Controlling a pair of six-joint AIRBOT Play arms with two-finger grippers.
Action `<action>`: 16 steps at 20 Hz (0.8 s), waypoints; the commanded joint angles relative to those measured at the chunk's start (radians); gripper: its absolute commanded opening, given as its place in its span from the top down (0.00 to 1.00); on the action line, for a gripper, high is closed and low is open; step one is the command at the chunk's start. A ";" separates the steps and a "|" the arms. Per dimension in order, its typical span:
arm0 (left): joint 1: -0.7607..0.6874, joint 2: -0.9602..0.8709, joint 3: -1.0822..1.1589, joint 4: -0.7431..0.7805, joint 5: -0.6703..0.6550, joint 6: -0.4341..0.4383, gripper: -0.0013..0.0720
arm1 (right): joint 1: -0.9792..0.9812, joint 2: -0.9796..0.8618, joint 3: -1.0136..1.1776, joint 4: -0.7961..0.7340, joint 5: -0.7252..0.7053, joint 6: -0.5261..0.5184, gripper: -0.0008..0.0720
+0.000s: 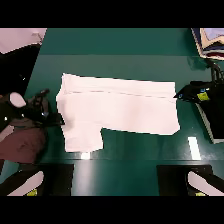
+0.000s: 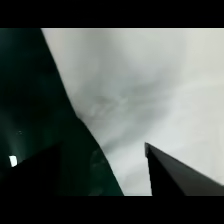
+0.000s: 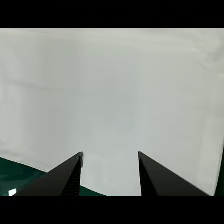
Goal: Fold the shirts.
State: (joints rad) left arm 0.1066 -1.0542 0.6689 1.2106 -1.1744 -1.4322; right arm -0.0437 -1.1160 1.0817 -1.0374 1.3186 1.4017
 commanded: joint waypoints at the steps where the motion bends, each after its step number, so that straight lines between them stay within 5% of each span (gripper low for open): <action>1: 0.003 0.059 -0.146 -0.108 0.045 -0.006 0.16 | -0.002 0.069 -0.032 0.026 -0.009 -0.008 0.43; 9: 0.003 0.059 -0.174 -0.215 0.094 0.016 0.17 | -0.003 0.082 -0.032 0.025 0.001 -0.008 0.43; 11: 0.003 0.059 -0.174 -0.245 0.072 0.053 0.82 | -0.009 0.082 -0.032 0.014 0.027 -0.008 0.43; 12: 0.003 0.059 -0.174 -0.254 0.061 0.066 0.94 | -0.020 0.082 -0.032 0.014 0.040 -0.008 0.43; 16: 0.003 0.080 -0.153 -0.248 0.043 0.076 0.95 | -0.111 0.084 -0.061 -0.031 0.113 0.000 0.43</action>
State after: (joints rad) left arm 0.1093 -0.9897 0.5030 0.9806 -1.1126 -1.3727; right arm -0.1024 -1.0332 1.0405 -1.0290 1.3708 1.3930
